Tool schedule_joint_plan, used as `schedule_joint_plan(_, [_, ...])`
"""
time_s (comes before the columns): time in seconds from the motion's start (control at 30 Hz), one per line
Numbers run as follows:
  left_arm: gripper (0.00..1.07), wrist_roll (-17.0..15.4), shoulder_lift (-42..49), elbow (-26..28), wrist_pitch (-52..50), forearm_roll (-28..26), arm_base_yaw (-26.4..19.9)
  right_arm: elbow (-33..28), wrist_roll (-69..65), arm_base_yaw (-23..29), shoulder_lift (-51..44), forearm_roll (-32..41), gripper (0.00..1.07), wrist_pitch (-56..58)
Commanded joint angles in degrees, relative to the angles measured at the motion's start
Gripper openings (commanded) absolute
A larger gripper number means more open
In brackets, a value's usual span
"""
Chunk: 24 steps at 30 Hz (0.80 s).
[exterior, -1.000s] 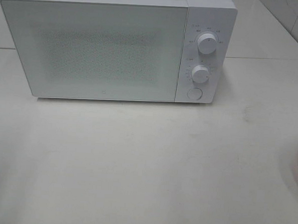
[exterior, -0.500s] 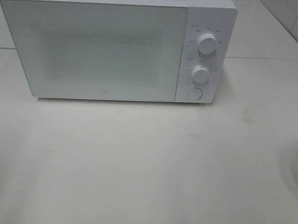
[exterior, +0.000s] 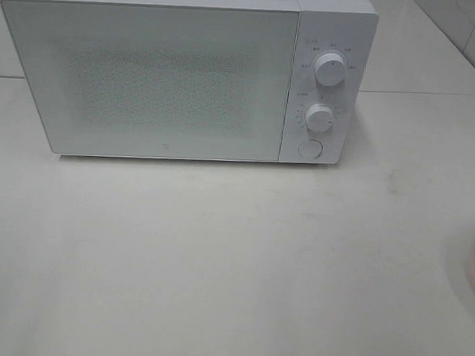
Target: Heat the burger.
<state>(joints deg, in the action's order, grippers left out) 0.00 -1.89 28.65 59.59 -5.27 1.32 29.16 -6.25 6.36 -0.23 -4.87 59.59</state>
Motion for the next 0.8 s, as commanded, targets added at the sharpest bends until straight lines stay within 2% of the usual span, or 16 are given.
schedule_joint_plan(0.03, [0.98,-0.3,3.8,-0.2,-0.4,-0.2,-0.3,-0.1,0.6,-0.2,-1.5,-0.3,0.75,-0.1])
schedule_joint_plan(0.8, [0.98,-0.3,3.6,-0.2,-0.4,-0.3,-0.3,-0.1,0.6,-0.2,-1.0,-0.4,0.75,-0.1])
